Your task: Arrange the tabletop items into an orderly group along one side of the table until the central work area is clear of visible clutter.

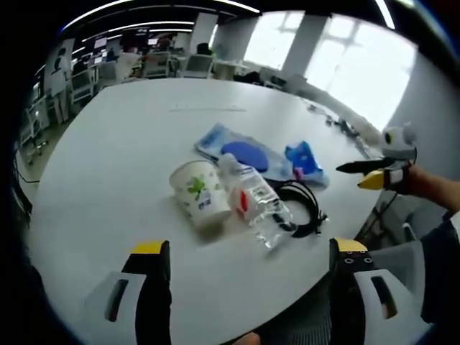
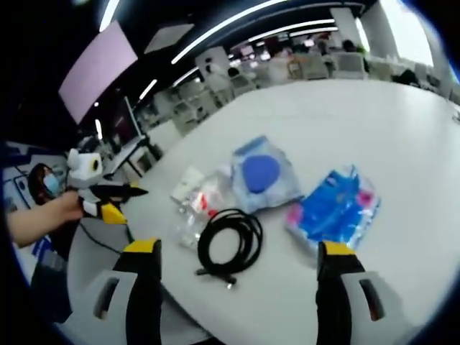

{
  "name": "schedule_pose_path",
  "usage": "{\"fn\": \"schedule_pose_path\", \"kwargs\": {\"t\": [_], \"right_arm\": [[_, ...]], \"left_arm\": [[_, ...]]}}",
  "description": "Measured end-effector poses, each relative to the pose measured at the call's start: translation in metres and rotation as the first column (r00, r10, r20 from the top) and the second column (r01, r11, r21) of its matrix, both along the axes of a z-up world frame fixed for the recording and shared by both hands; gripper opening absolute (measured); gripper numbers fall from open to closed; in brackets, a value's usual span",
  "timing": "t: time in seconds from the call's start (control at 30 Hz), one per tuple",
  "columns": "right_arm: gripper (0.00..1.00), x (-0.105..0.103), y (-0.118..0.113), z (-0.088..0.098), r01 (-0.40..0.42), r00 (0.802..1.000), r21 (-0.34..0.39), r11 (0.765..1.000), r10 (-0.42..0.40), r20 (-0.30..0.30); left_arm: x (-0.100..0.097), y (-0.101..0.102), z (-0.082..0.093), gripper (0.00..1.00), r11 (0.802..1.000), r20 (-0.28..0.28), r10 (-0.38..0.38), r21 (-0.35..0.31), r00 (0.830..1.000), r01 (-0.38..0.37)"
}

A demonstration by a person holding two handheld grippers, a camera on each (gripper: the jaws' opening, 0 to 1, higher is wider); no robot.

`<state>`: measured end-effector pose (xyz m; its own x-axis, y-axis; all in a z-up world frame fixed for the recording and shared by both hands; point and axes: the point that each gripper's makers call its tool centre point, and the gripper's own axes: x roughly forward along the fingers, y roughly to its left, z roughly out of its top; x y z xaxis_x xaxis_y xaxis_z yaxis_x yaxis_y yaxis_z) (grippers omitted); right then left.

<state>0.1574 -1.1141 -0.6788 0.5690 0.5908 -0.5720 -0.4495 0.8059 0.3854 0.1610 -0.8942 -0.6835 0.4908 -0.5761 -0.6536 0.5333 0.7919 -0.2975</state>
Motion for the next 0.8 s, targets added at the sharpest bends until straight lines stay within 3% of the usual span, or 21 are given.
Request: {"fn": "schedule_pose_path", "kwargs": {"t": [0.5, 0.8], "right_arm": [[0.85, 0.015, 0.033, 0.006, -0.072, 0.997, 0.004, 0.997, 0.072, 0.016], [0.83, 0.025, 0.044, 0.012, -0.051, 0.999, 0.044, 0.998, 0.05, 0.016]], "left_arm": [[-0.002, -0.016, -0.002, 0.88, 0.999, -0.005, -0.054, -0.001, 0.999, 0.054], [-0.002, -0.029, -0.004, 0.87, 0.998, -0.009, -0.058, -0.02, 0.998, 0.058]]}}
